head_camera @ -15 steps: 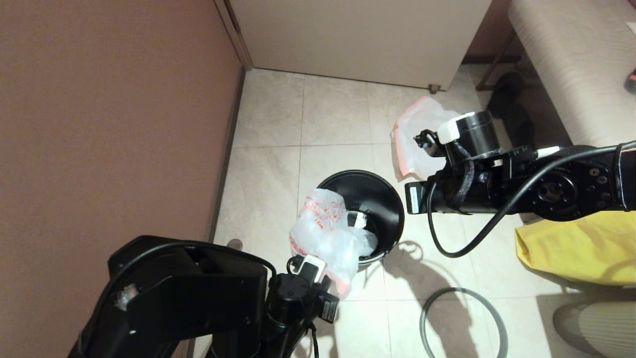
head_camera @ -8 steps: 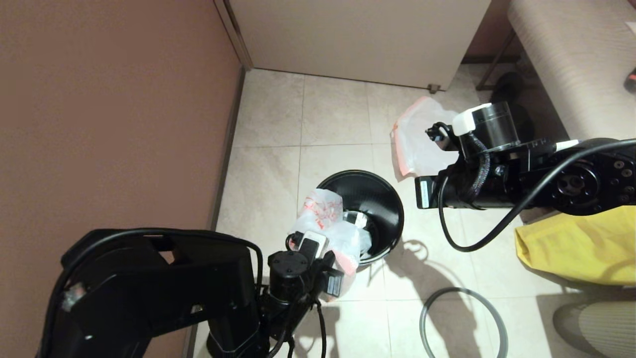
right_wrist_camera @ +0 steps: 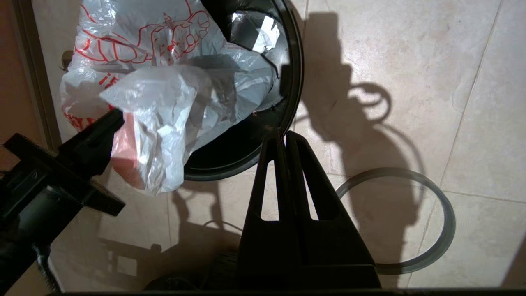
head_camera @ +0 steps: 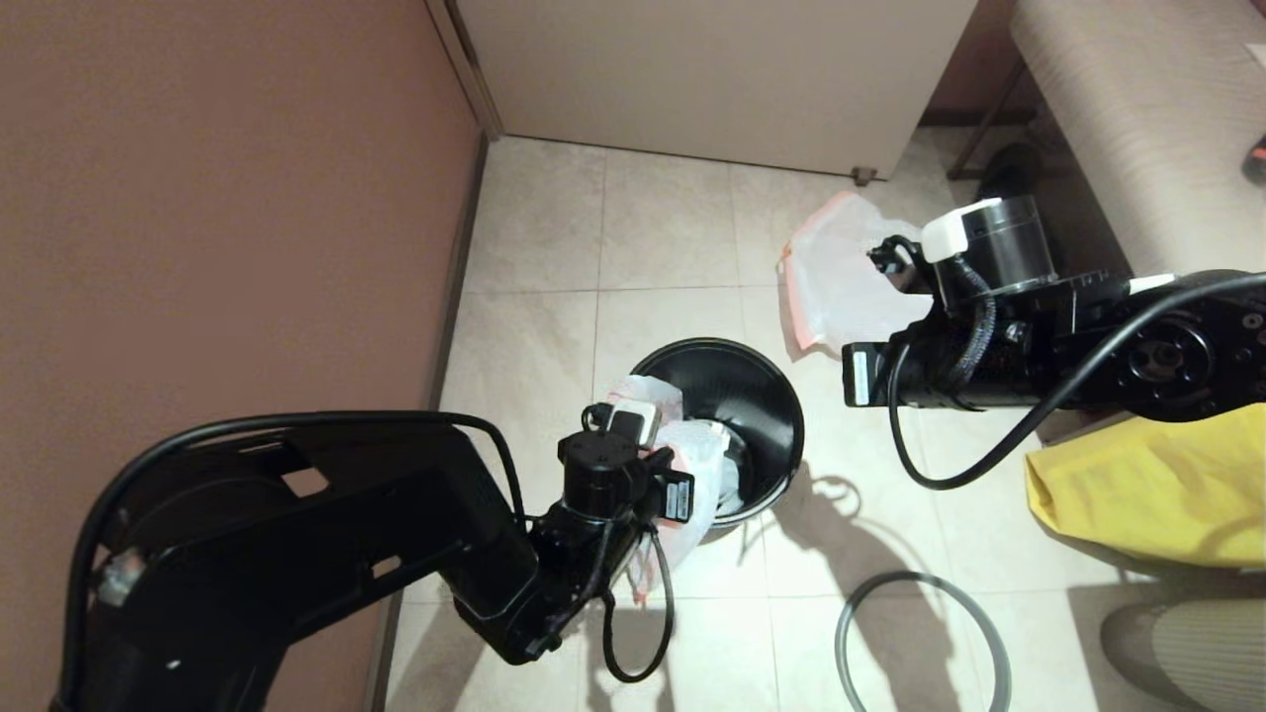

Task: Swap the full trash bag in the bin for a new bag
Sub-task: Put the new garbage bag on the trash can

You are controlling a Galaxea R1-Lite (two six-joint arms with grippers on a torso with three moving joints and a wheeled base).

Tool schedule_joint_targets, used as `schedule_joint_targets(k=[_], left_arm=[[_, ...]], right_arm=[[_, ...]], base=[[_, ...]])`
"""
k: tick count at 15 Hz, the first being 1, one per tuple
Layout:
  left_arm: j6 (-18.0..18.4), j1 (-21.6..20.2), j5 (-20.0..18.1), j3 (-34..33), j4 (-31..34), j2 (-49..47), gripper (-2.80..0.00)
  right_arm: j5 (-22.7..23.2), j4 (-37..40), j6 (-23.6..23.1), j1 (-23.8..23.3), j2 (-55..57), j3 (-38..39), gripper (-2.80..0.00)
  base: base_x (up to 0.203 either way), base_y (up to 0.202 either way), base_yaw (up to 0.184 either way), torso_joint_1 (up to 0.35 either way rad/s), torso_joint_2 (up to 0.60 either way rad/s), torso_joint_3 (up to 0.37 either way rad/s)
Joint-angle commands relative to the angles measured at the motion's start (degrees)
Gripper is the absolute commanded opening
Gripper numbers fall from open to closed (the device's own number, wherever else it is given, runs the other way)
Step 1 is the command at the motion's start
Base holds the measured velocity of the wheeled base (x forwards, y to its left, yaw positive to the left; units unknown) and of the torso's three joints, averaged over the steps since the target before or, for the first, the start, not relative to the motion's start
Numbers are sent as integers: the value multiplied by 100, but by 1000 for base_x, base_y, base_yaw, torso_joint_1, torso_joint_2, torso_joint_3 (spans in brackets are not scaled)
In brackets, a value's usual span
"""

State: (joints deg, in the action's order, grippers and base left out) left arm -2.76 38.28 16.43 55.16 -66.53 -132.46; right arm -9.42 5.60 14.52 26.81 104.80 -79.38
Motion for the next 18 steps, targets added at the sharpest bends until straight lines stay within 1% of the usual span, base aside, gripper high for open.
schedule_joint_targets(k=[1, 3, 5, 9, 10, 11, 12, 13, 15, 18], left_arm=[[-13, -46, 33, 780, 353, -57, -280], [-15, -106, 45, 1706, 889, -164, -280], [-19, -193, 68, 2807, 1564, -397, -280], [-19, -304, 269, 5123, 3088, -848, -280], [-18, -306, 298, 5523, 3519, -893, -280], [-16, -285, 324, 5682, 3756, -912, -280], [-5, -261, 387, 5622, 3886, -928, -280], [7, -248, 478, 5322, 3925, -902, -280], [-13, -232, 551, 4429, 3918, -638, -280], [7, -141, 586, 2943, 3519, 17, -280]], right_arm=[[78, 10, 110, -61, -37, 36, -280], [172, 18, 130, -201, -65, 45, -280], [270, 20, 130, -371, -90, 47, -280], [476, 29, 121, -660, -144, 78, -280], [485, 29, 123, -660, -151, 126, -280], [485, 21, 123, -650, -159, 185, -280], [485, 21, 121, -616, -153, 227, -280], [485, 21, 121, -569, -166, 269, -280], [477, 24, 113, -487, -241, 277, -280], [452, 50, 114, -405, -349, 325, -280]], base=[[0, 0, 0, 0, 0, 0], [0, 0, 0, 0, 0, 0], [0, 0, 0, 0, 0, 0], [0, 0, 0, 0, 0, 0], [0, 0, 0, 0, 0, 0], [0, 0, 0, 0, 0, 0], [0, 0, 0, 0, 0, 0], [0, 0, 0, 0, 0, 0], [0, 0, 0, 0, 0, 0], [0, 0, 0, 0, 0, 0]])
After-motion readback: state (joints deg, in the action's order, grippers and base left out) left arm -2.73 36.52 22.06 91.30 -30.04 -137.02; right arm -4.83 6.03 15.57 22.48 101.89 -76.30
